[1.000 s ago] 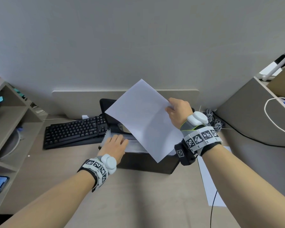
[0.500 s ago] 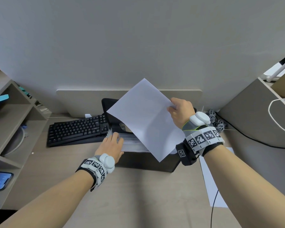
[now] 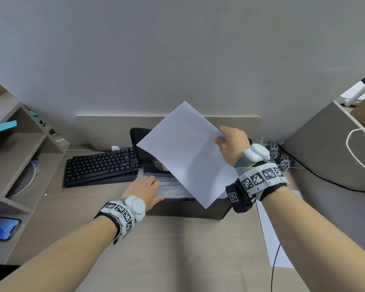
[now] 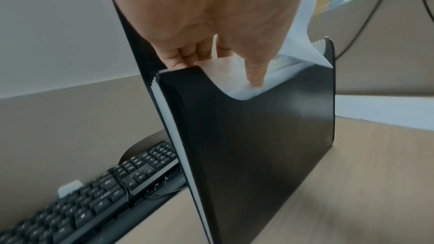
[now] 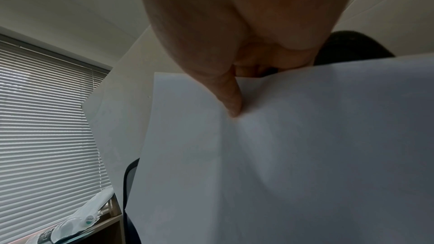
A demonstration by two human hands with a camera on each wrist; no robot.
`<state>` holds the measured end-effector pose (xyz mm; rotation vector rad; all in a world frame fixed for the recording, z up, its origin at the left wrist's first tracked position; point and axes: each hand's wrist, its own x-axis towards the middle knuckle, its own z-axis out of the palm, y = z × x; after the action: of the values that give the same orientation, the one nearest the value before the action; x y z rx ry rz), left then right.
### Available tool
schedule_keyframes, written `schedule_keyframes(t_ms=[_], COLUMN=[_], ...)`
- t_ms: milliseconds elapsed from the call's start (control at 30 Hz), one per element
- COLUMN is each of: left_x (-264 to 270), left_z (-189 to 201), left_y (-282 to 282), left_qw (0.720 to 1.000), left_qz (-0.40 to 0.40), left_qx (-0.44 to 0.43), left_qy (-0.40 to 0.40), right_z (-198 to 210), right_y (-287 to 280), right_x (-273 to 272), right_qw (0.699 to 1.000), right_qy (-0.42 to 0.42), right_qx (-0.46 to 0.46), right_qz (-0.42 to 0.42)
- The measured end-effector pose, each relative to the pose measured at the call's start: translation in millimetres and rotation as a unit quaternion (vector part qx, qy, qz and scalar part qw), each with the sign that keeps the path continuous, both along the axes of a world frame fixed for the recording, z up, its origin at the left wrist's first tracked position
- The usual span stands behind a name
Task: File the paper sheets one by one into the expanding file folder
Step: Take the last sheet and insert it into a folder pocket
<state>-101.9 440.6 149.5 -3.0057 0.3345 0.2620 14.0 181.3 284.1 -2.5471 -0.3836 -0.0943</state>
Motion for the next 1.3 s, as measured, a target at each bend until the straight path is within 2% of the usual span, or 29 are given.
schedule_keyframes(t_ms=[133,233,433,767,1067,1300], left_x=[3,13,20,18,23,23], left_z=[14,20,21,24,28,19], left_y=[-6,-2,7,4,-4,-21], left_qw=[0.984,0.984,0.985,0.987,0.982,0.993], left_qz=[0.138,0.156,0.15,0.141,0.157,0.044], left_qx=[-0.115,-0.074,-0.04,-0.034,-0.064,-0.001], left_qy=[-0.002,0.03,0.079,0.073,0.085,0.106], right_z=[-1,0,-1,-3,-2,-1], right_y=[0,1,0,2,3,7], right_x=[0,0,1,2,2,4], right_qw=[1.0,1.0,1.0,1.0,1.0,1.0], right_qy=[-0.003,-0.003,-0.001,-0.003,-0.002,-0.012], right_qx=[0.007,0.001,0.004,0.011,0.017,0.017], right_qz=[0.004,0.008,0.011,0.008,0.012,0.019])
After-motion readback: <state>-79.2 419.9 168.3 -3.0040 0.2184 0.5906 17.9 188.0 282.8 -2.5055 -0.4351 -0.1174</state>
